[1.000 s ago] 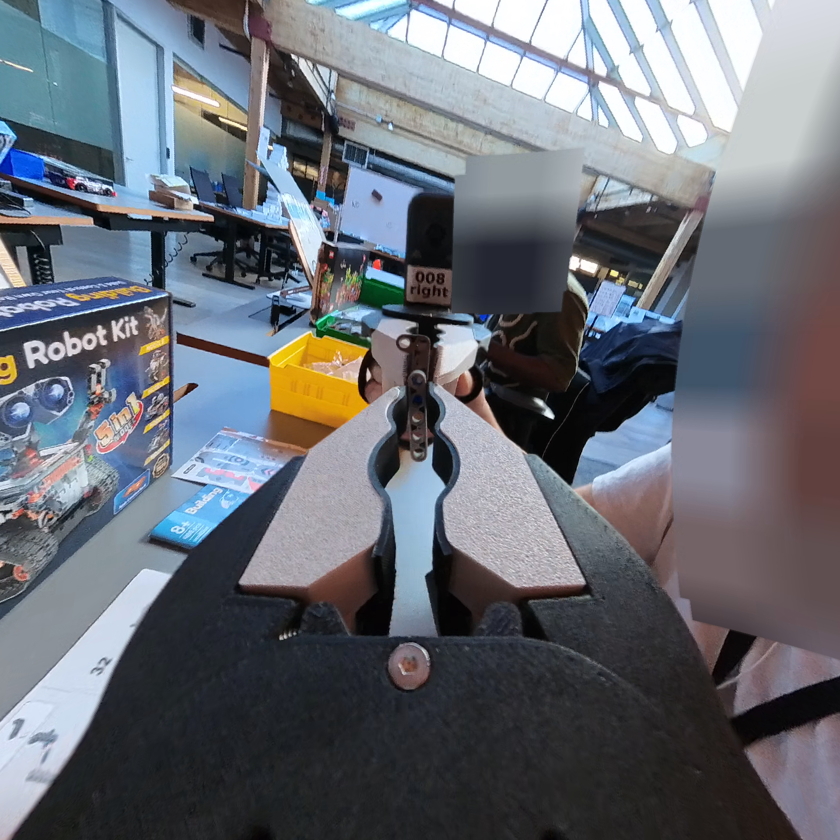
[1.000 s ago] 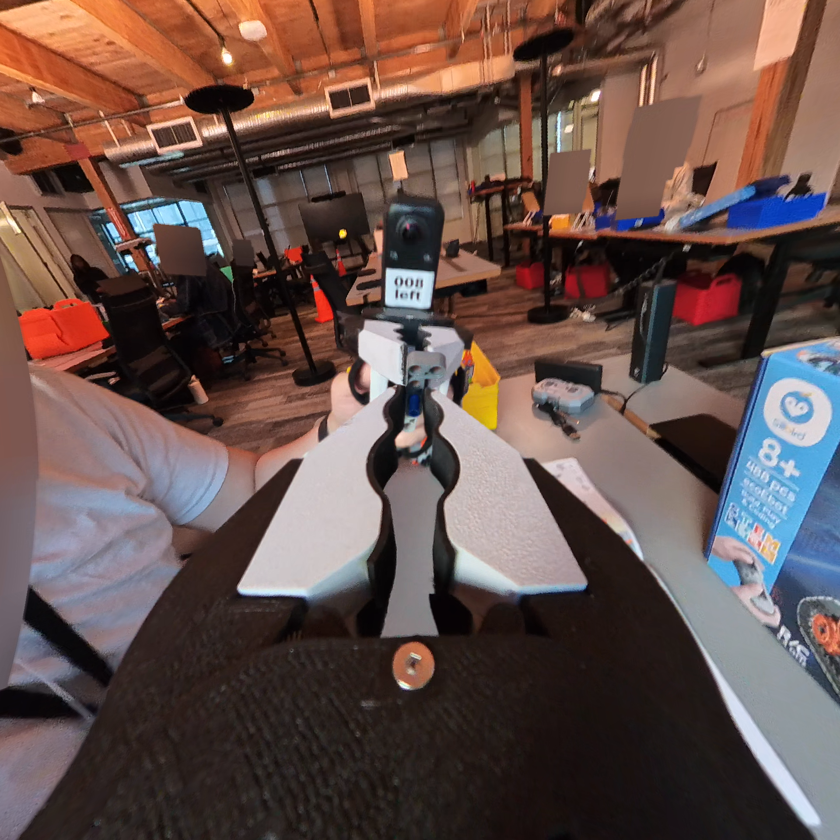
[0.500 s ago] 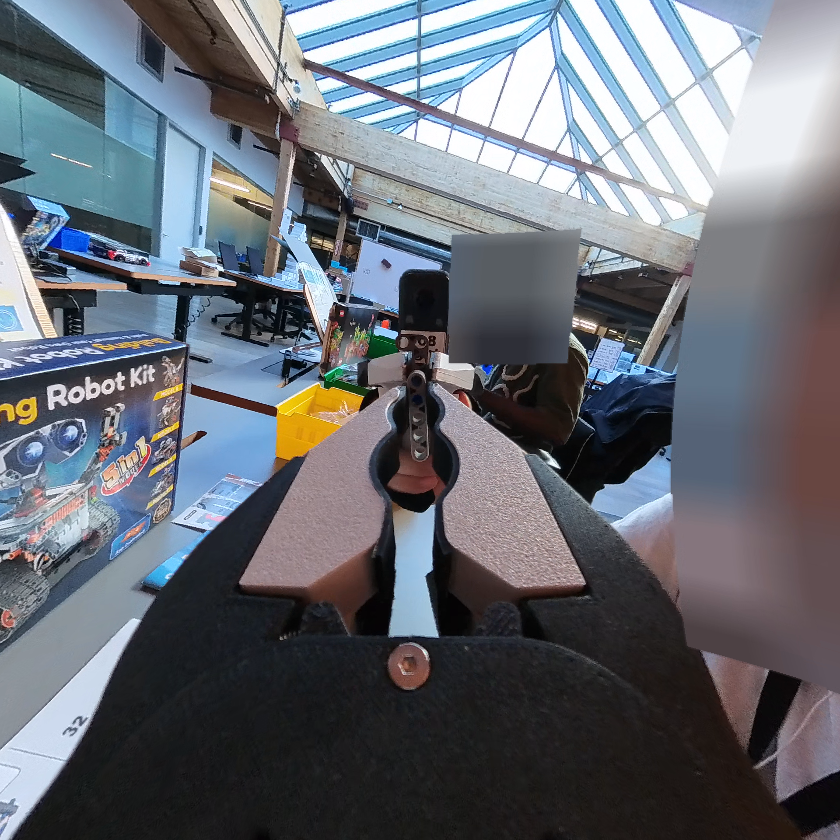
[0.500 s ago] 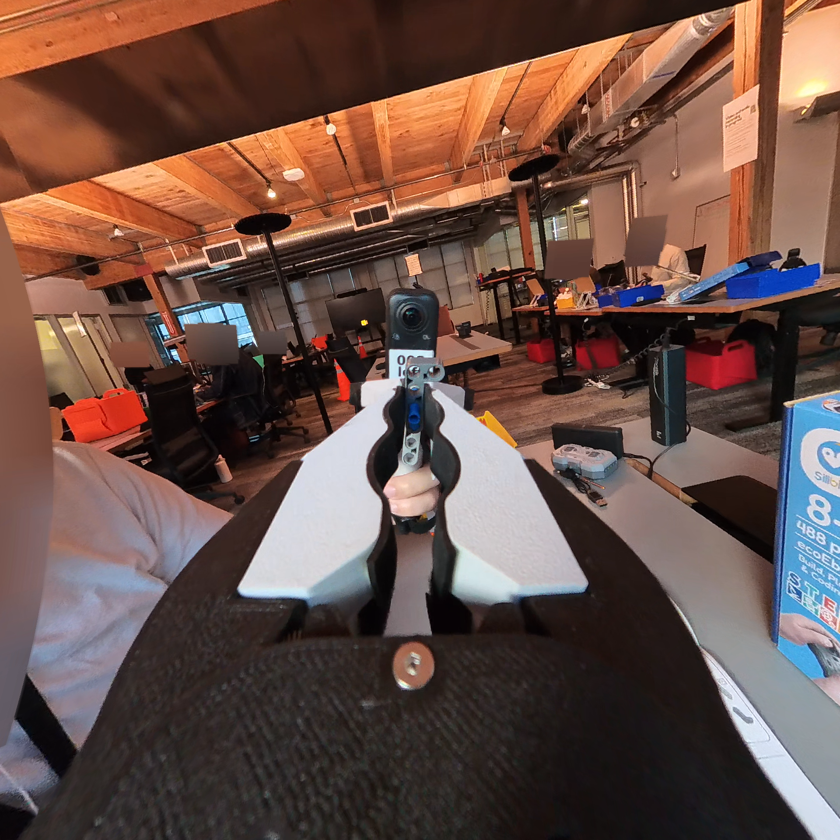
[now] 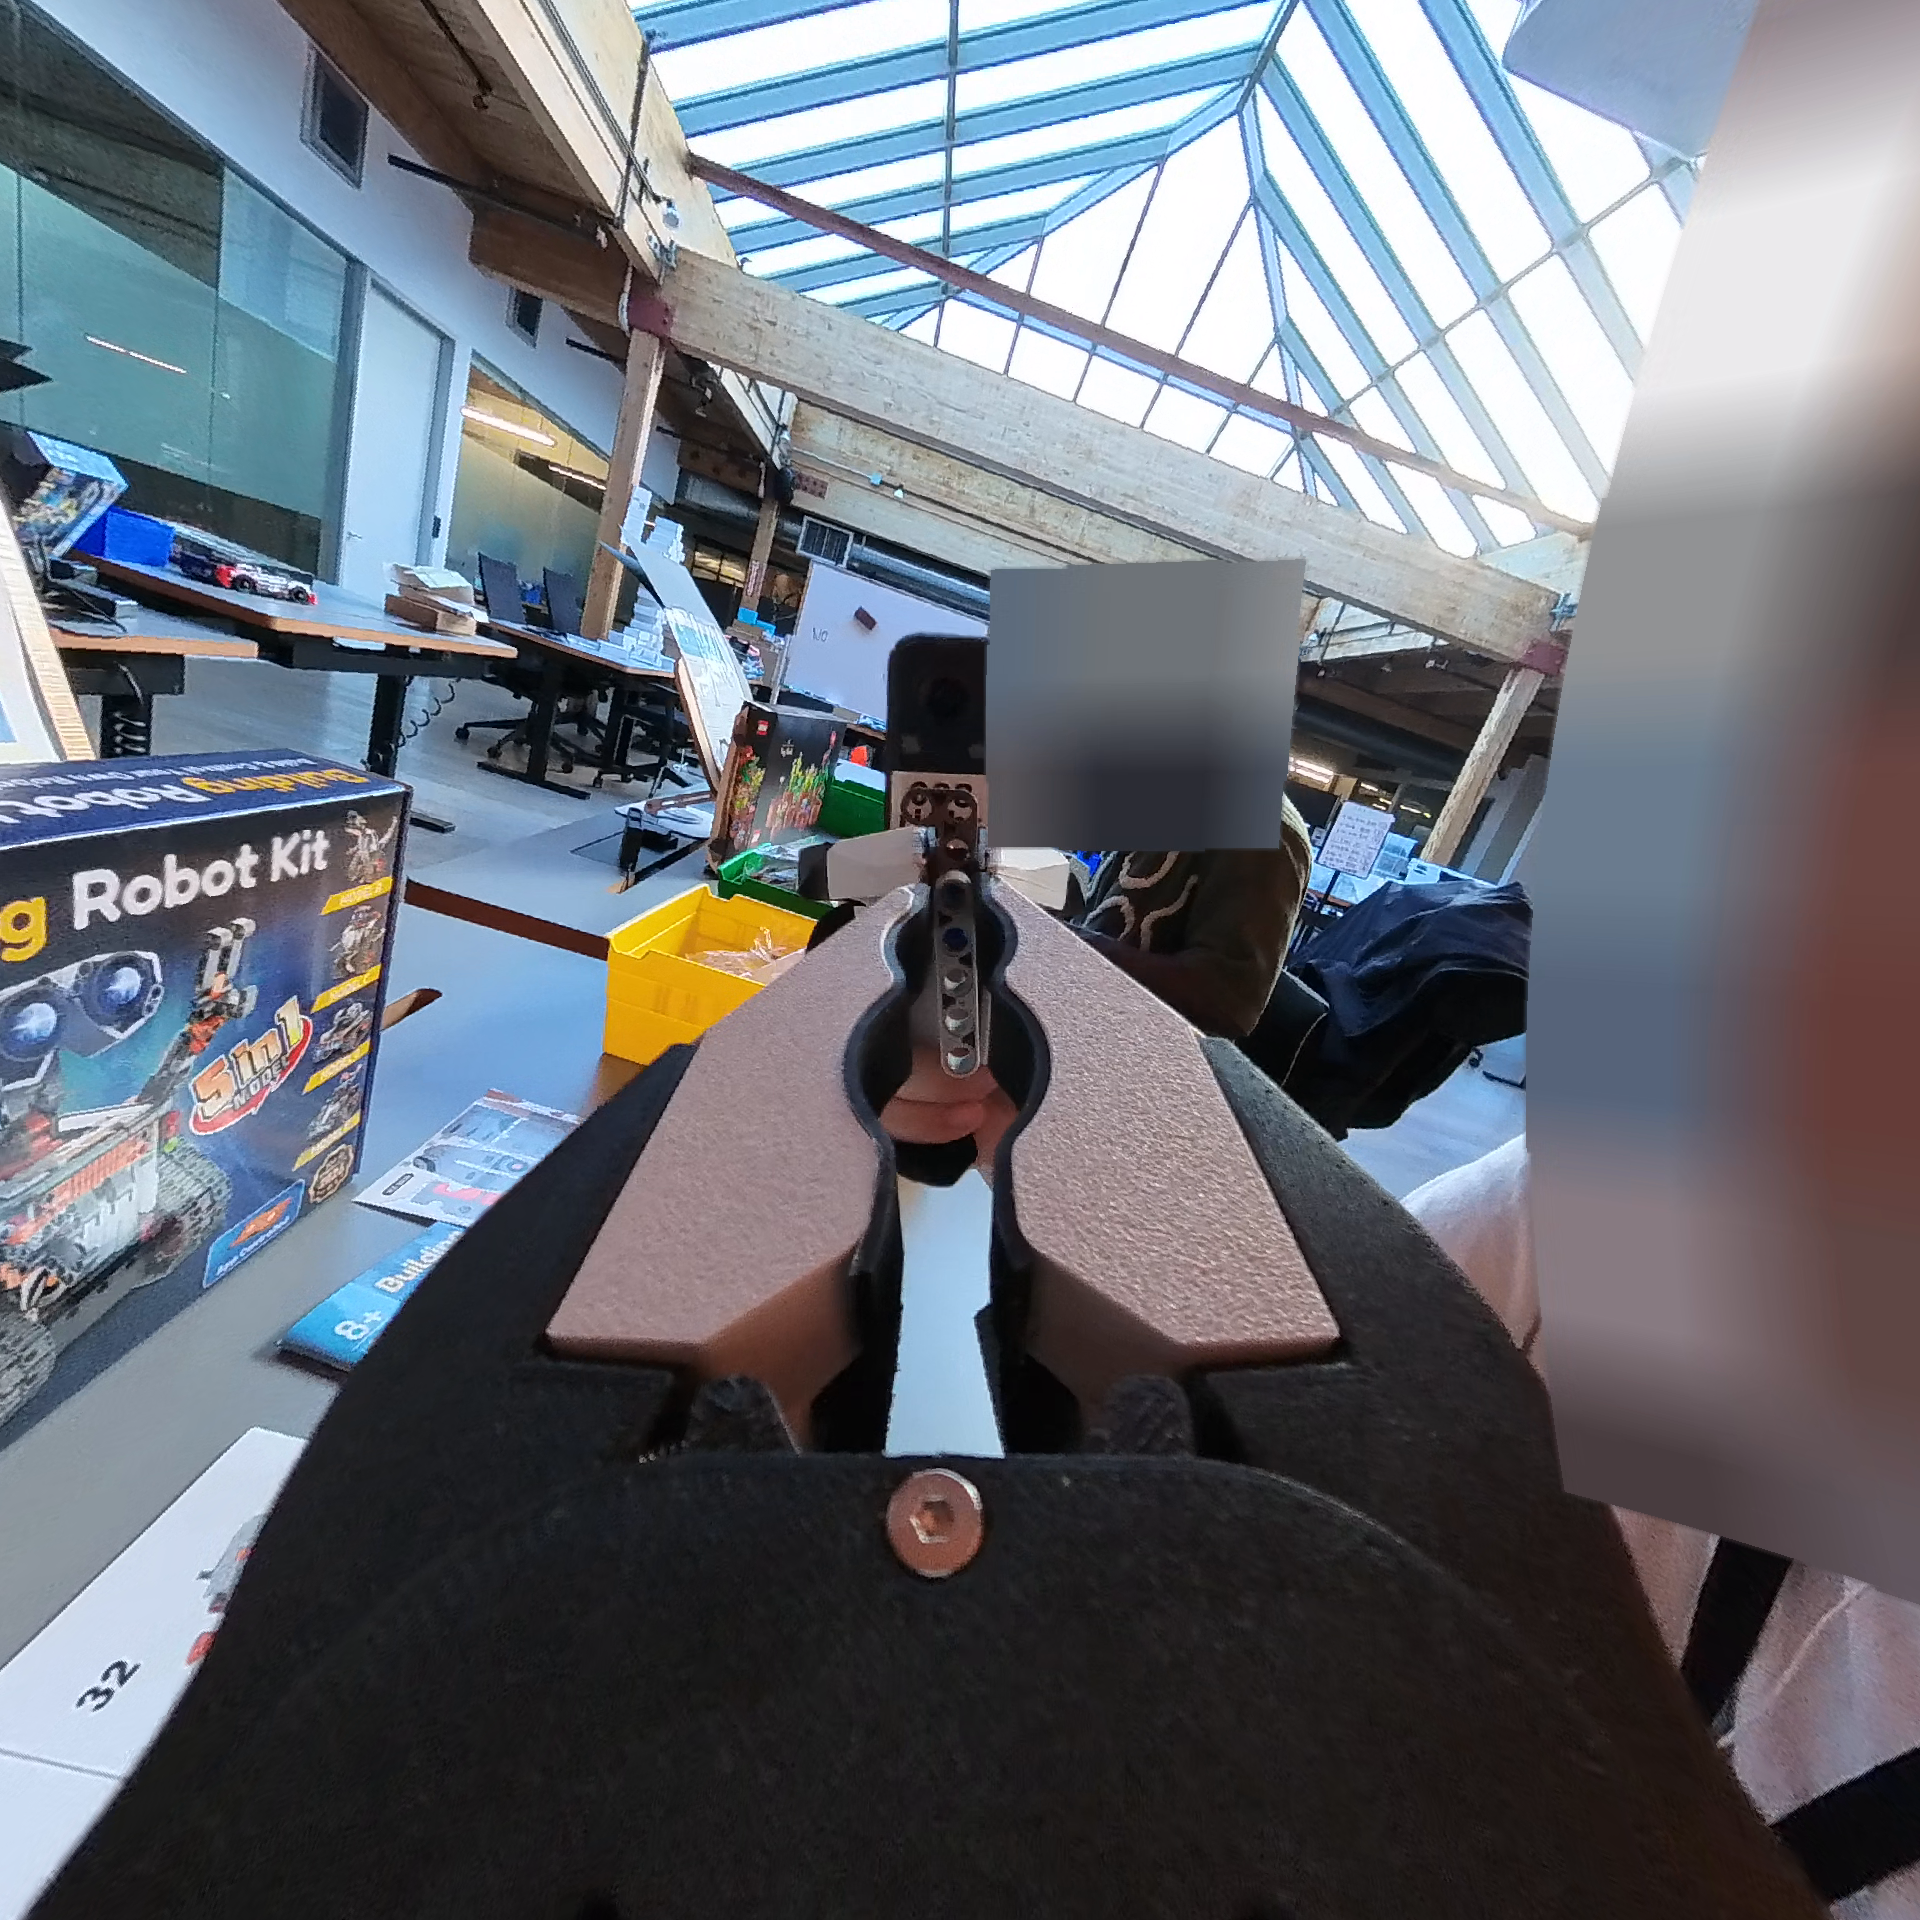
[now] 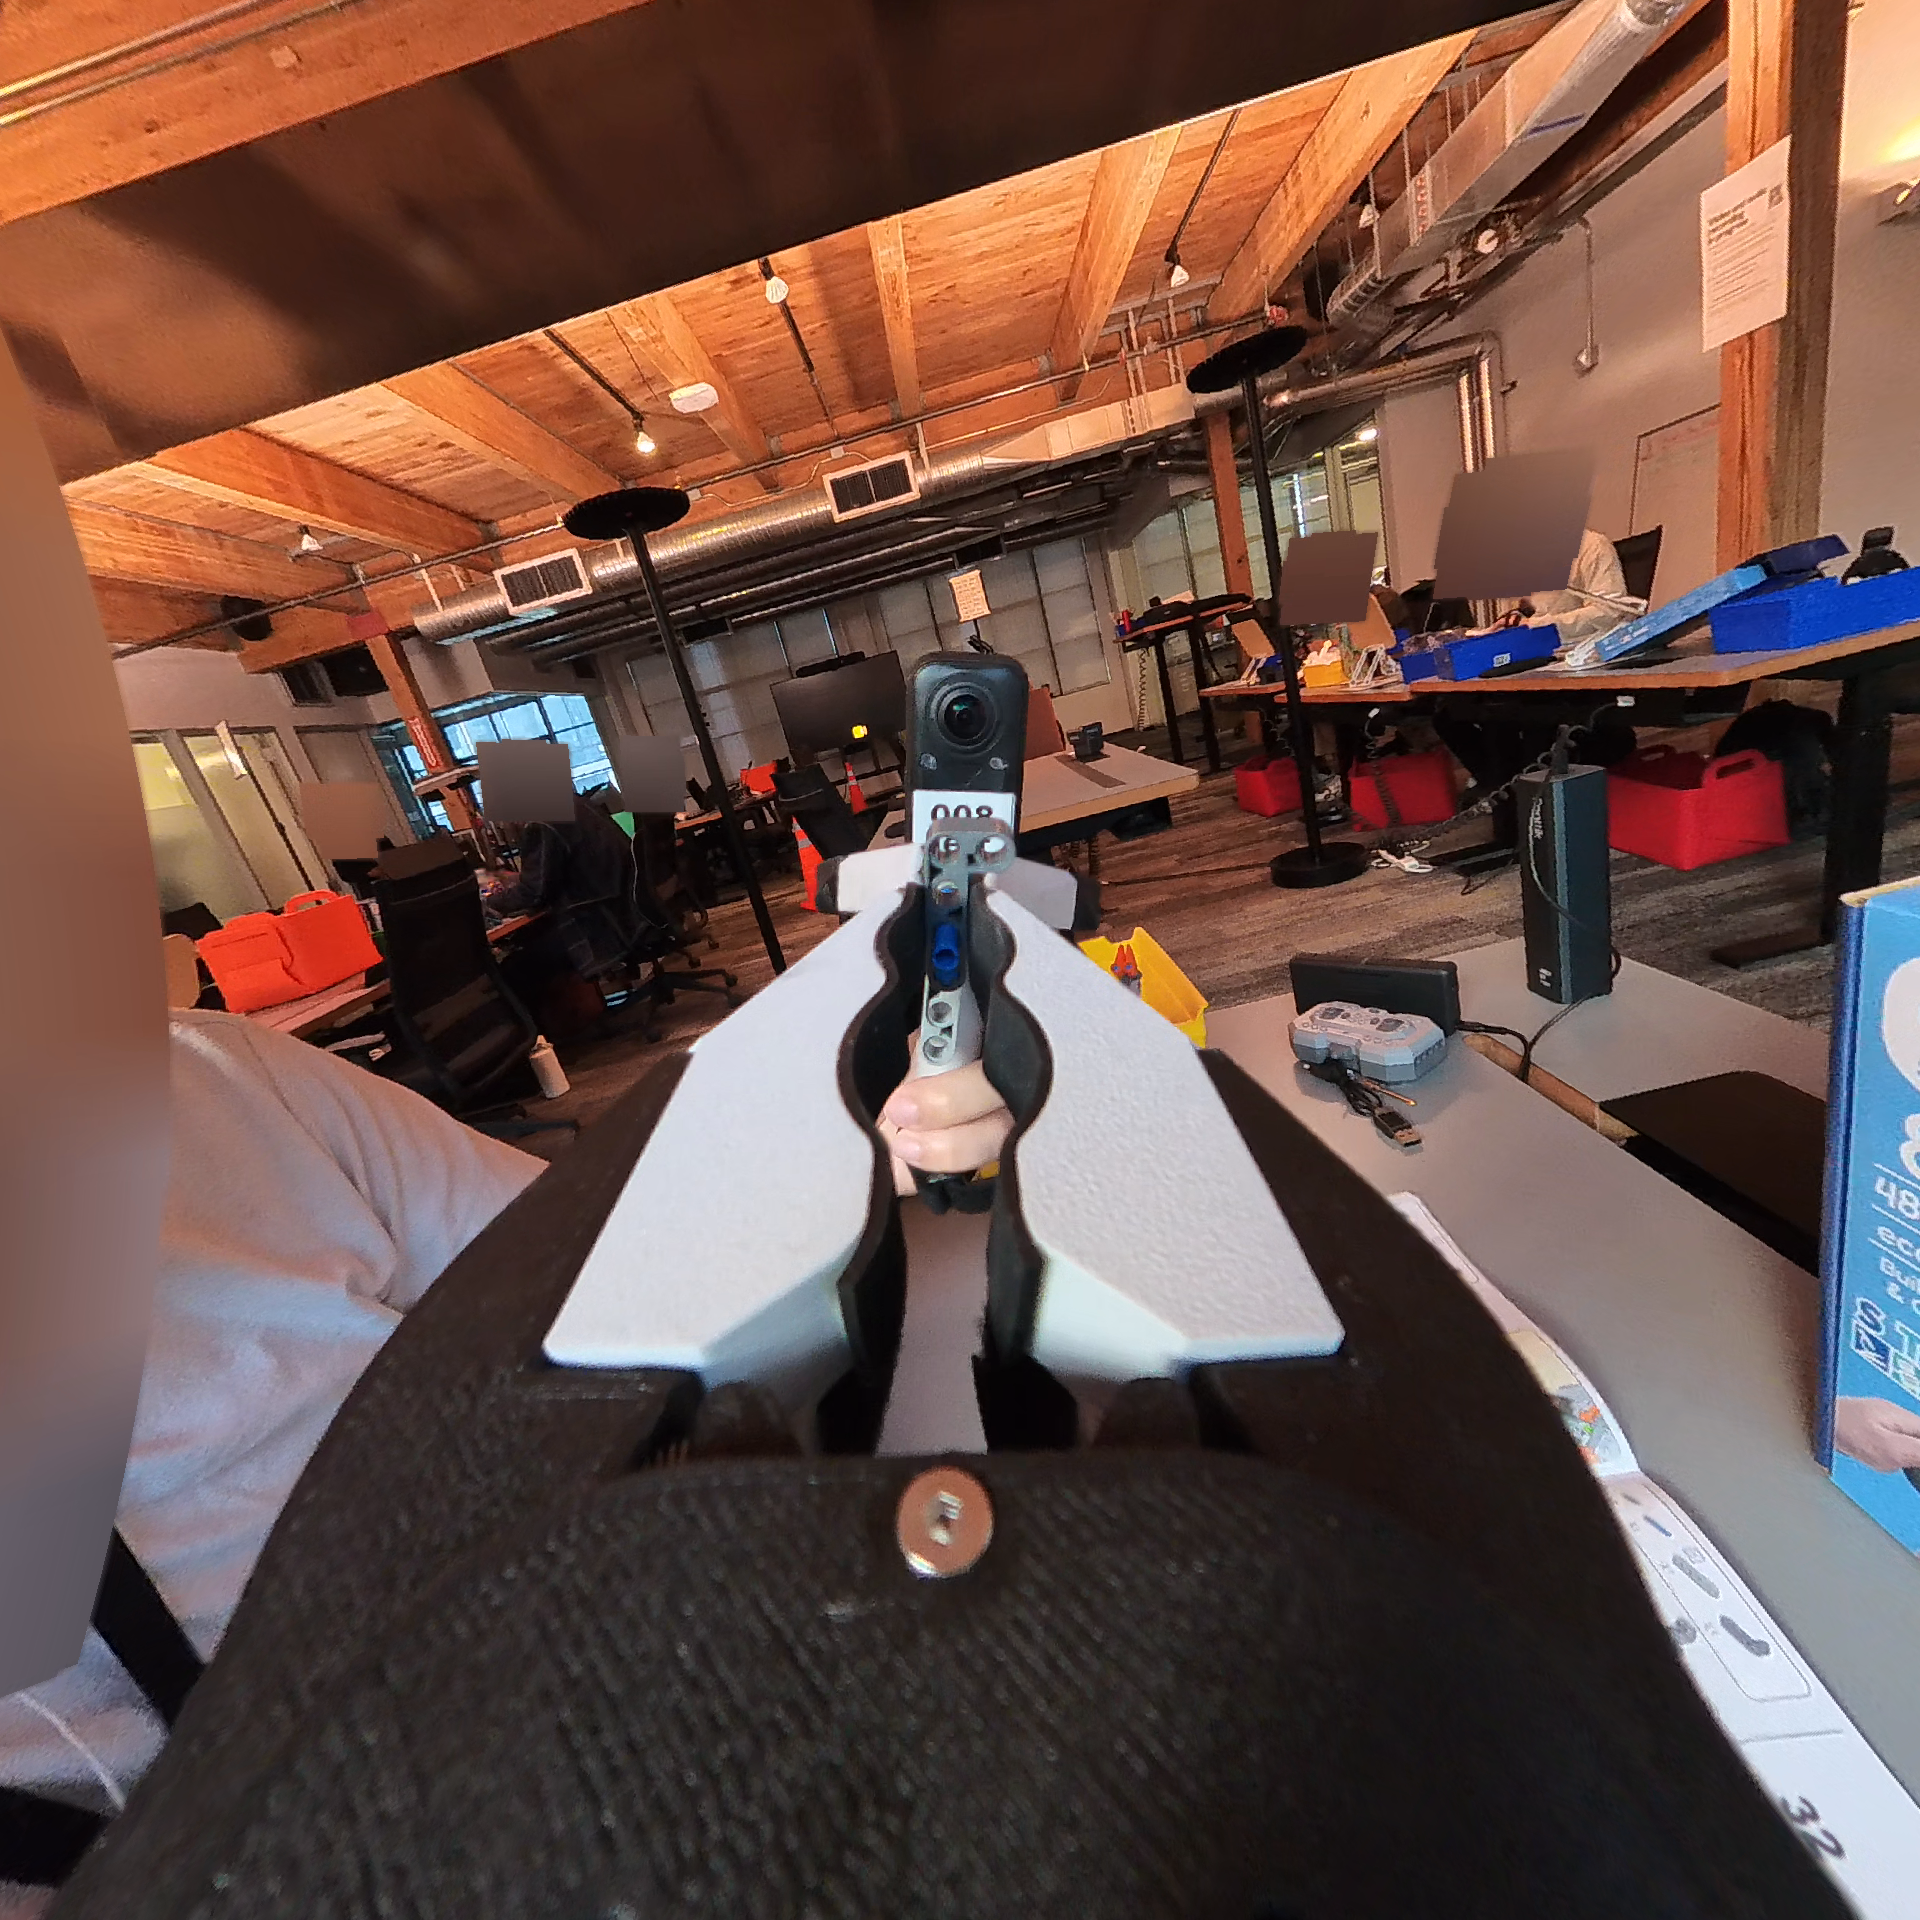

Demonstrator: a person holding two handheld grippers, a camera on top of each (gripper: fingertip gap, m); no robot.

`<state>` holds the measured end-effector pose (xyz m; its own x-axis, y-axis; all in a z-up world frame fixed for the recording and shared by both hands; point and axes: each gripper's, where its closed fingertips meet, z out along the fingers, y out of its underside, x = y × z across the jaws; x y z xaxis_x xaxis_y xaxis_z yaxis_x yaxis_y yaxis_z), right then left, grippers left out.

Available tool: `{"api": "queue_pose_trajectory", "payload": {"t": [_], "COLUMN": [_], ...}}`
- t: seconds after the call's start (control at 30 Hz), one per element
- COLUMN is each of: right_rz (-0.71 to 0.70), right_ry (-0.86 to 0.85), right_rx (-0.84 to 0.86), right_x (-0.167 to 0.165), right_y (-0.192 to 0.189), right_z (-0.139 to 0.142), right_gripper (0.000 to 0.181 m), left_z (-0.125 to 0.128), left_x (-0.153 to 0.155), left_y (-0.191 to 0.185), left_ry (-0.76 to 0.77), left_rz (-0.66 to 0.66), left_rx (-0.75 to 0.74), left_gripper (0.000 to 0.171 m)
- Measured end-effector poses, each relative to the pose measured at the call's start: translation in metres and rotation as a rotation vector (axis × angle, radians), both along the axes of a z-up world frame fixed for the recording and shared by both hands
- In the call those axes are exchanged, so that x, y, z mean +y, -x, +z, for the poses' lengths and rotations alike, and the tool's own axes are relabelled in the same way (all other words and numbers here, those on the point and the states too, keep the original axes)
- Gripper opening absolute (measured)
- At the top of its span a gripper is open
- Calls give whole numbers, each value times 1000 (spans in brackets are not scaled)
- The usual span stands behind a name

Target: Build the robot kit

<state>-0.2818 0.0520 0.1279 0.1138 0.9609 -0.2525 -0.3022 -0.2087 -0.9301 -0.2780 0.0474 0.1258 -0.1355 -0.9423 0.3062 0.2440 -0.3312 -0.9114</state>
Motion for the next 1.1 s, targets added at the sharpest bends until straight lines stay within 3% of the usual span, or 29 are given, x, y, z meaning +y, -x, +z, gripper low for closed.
{"api": "queue_pose_trajectory", "payload": {"t": [0.3,0.87,1.1], "right_rz": [-4,-1,68], "right_ry": [-15,-21,7], "right_rx": [-4,-193,-121], "right_x": [-1,-7,-9], "right_y": [1,0,3], "right_z": [0,-20,-15], "right_gripper": [6,6,6], "left_z": [-1,-20,-17], "left_x": [-1,-7,-10], "left_y": [0,-4,-2], "left_ry": [-45,-202,-180], "left_rz": [24,57,19], "left_rx": [31,212,196], "left_gripper": [4,5,5]}}
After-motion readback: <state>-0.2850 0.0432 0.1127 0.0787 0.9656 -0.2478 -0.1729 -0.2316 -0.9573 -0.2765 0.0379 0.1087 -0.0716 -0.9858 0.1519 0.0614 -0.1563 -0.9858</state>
